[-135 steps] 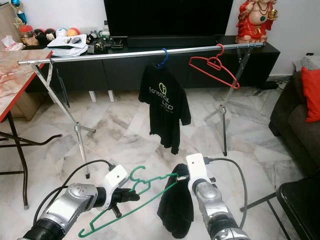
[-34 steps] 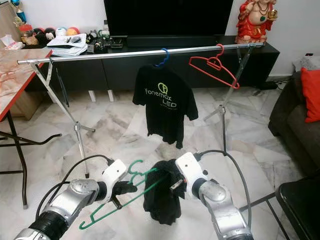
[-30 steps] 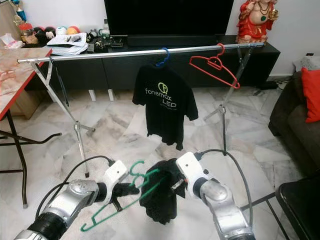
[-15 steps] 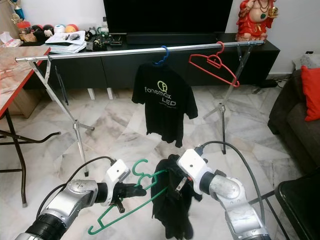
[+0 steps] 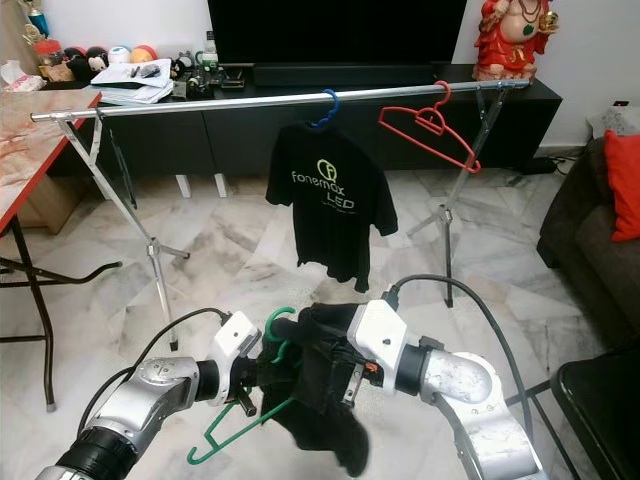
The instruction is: Hang hanger
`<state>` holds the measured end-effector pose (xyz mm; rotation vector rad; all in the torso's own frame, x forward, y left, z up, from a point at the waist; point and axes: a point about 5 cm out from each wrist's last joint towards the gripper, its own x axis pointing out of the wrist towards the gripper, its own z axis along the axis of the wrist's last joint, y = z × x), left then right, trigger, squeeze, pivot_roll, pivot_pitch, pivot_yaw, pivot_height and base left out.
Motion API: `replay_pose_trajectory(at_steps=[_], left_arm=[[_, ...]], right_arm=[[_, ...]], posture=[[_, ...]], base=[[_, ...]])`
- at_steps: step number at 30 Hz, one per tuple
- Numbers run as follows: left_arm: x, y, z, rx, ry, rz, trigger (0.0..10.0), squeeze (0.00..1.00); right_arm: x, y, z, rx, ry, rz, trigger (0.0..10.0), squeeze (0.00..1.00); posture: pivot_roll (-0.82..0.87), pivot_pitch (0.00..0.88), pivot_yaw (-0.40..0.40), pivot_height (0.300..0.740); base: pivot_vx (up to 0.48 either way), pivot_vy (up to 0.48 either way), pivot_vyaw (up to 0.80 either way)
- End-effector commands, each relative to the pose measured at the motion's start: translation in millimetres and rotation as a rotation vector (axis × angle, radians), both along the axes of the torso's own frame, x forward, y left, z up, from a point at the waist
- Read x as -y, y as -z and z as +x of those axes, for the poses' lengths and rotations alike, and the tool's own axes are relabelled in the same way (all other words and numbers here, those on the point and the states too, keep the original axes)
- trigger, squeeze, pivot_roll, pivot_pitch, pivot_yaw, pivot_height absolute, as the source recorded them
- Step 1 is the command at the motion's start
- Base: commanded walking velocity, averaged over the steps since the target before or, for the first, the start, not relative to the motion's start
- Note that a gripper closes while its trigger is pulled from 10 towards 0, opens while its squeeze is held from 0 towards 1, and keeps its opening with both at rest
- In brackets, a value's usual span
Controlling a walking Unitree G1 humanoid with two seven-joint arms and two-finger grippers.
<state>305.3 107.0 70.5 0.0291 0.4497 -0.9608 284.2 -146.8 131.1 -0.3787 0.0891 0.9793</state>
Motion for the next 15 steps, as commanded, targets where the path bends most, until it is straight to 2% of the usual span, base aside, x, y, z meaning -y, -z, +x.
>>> replay_pose_trajectory(at_steps=[1, 2, 6, 9, 15], left_arm=[[-1.1, -5.7, 3.2, 0.024, -0.011, -0.015, 10.0, 0.0], [-1.9, -5.7, 3.1, 0.024, -0.016, -0.02, 10.0, 0.0], [-2.3, -6.4, 2.3, 0.019, -0.02, -0.039, 10.0, 0.0], [-1.7, -6.5, 1.4, 0.015, -0.016, -0.05, 10.0, 0.0], [0.0, -7.9, 1.7, 0.016, -0.01, -0.061, 10.0, 0.0]], right_arm=[[12.6, 2.9, 11.2, 0.032, 0.131, -0.048, 10.0, 0.0], [18.0, 4.0, 15.6, 0.027, 0.194, -0.052, 10.0, 0.0], [22.2, -2.2, 23.1, 0.059, 0.271, -0.002, 10.0, 0.0], [13.7, -5.6, 20.2, 0.062, 0.21, 0.038, 10.0, 0.0], [3.0, -0.2, 13.5, 0.035, 0.119, 0.038, 10.0, 0.0]], posture=[[-0.04, 0.093, 0.008, 0.74], [-0.04, 0.092, 0.008, 0.74], [-0.04, 0.091, 0.007, 0.74], [-0.04, 0.086, 0.006, 0.74], [-0.04, 0.077, 0.003, 0.74]], base=[[0.0, 0.0, 0.0], [0.0, 0.0, 0.0], [0.0, 0.0, 0.0], [0.0, 0.0, 0.0], [0.0, 0.0, 0.0]])
